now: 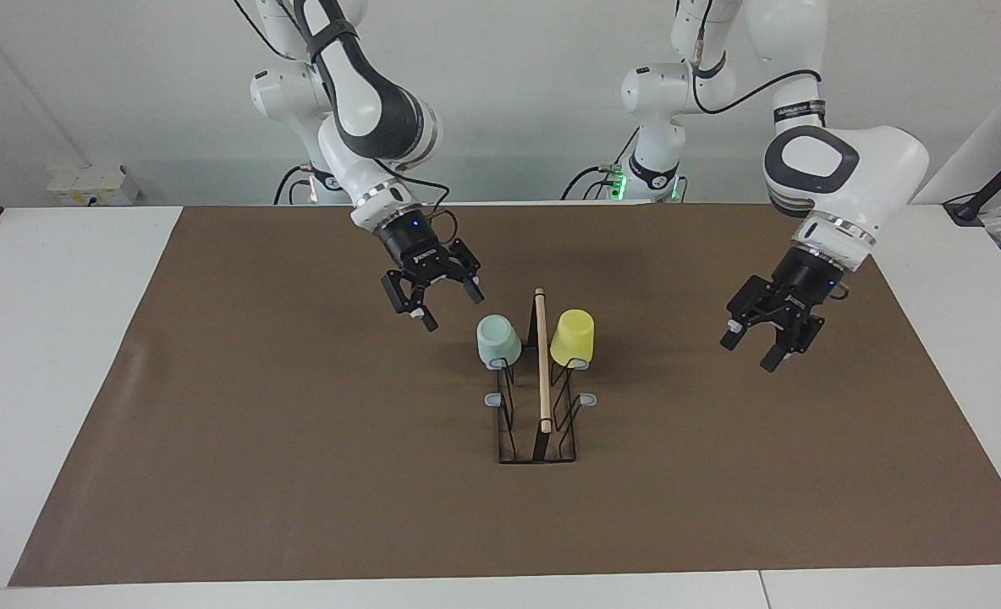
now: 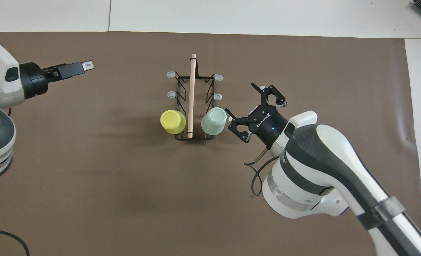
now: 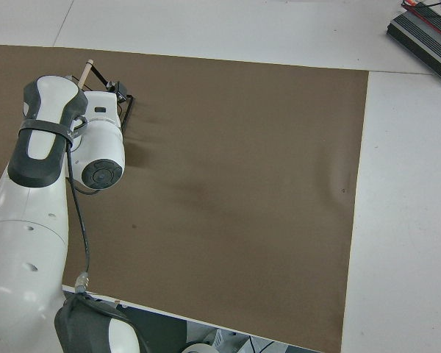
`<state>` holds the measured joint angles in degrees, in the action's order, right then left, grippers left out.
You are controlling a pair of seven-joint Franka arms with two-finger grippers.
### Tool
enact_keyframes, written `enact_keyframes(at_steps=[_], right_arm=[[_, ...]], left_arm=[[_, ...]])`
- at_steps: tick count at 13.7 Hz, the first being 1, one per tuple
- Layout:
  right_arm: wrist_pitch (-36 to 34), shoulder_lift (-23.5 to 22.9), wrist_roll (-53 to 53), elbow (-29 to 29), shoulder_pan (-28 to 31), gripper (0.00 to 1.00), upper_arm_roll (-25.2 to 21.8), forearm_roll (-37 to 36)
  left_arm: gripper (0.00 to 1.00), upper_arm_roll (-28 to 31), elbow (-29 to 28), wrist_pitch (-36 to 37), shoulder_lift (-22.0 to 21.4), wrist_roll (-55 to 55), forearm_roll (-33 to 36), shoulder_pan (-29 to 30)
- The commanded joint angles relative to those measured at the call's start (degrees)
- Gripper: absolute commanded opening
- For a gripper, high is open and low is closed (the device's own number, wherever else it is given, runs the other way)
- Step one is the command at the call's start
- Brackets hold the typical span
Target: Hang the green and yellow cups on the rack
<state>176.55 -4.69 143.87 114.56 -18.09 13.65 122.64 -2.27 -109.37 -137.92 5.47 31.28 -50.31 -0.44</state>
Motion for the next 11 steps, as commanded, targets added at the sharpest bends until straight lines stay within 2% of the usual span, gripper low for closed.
enact_keyframes(at_steps=[1, 3, 6, 8, 11], right_arm=[[0.9, -0.5, 0.2, 0.5, 0.8, 1.0, 0.4, -7.7], [1.0, -0.4, 0.1, 1.5, 1.0, 1.0, 0.4, -10.3], [2.2, -0.4, -4.4, 1.9, 1.0, 1.0, 0.4, -10.3], [2.3, -0.5, -16.4, 1.7, 0.7, 1.0, 0.4, -10.5], [2.0, -0.6, -41.4, 1.5, 0.5, 1.0, 0.4, -12.8]], left_arm=[[1.0, 1.7, 5.8, 8.9, 0.8, -5.4, 12.6, 0.1], [1.0, 2.2, 8.9, 13.4, 0.5, -9.7, 23.8, 0.1], [1.0, 2.2, 12.2, 20.3, -0.4, -12.4, 35.8, -0.2], [1.0, 2.1, 14.1, 24.1, -1.0, -16.9, 44.6, -0.8], [1.0, 2.2, 14.0, 28.2, -3.2, -18.2, 46.6, -2.1]])
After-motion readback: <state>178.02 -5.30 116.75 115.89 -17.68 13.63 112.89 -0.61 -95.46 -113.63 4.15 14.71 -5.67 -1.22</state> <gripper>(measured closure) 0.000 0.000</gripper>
